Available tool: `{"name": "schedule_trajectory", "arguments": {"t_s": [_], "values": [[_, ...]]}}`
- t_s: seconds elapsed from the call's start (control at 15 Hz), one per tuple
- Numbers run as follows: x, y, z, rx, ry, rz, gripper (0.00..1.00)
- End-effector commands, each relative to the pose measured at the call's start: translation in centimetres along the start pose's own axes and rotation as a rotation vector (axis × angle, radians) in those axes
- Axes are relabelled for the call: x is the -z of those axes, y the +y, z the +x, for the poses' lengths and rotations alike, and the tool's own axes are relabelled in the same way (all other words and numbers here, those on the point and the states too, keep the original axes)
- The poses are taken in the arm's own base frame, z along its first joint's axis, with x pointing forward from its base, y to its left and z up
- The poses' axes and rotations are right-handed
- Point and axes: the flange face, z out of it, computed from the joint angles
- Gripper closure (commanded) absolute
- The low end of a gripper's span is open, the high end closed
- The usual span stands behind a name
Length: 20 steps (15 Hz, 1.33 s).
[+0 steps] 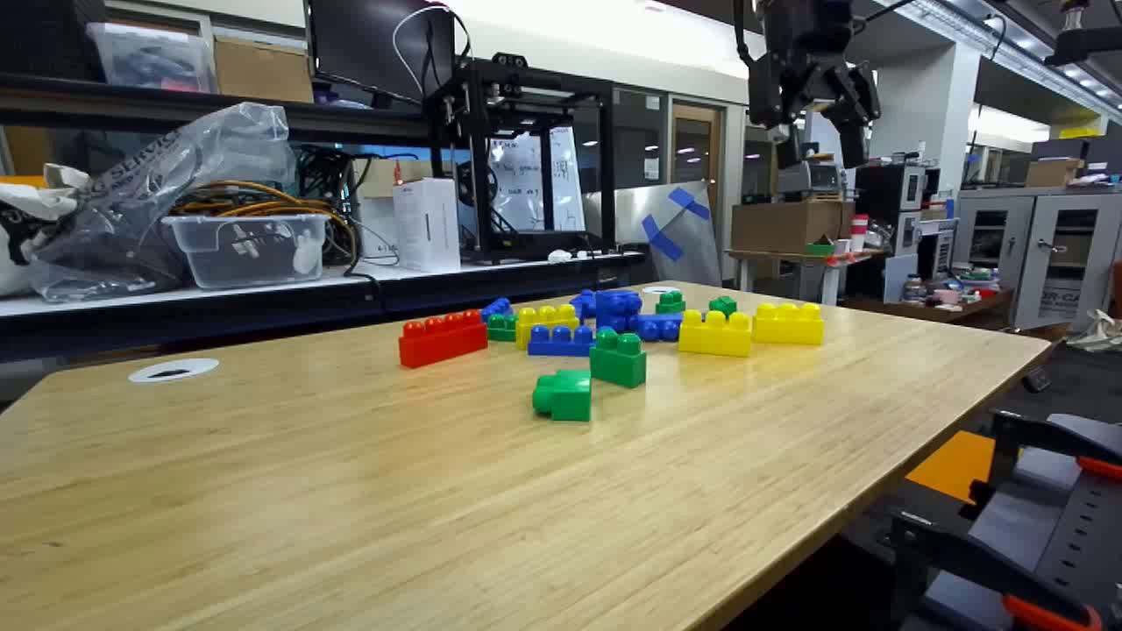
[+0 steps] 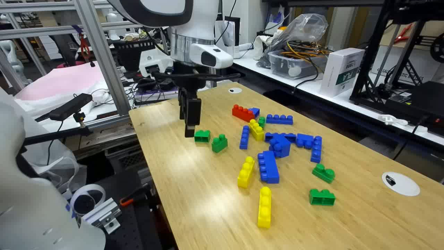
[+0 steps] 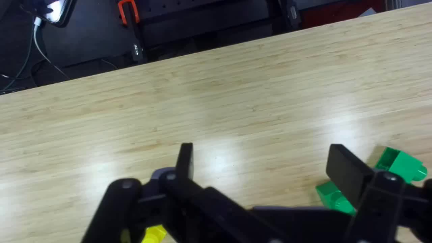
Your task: Move the blue square building block forward, place a green building block on top of the blue square block
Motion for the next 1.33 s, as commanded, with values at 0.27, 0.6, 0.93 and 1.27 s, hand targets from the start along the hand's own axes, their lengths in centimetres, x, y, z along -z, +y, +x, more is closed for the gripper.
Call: {"name": "schedule_trajectory", "arguments": {"t_s": [0.27,0.6,0.93,1.27], "values": [[0.0,0.0,0.0,0.000,-0.001,0.000,0.00],[-0.1,0.1,0.4,0.027,0.009,-0.009,0.00],[1.5,0.0,3.1,0.093,0.067,-0.039,0.00],[4.2,-0.6,7.7,0.278,0.149,-0.117,0.00]]}}
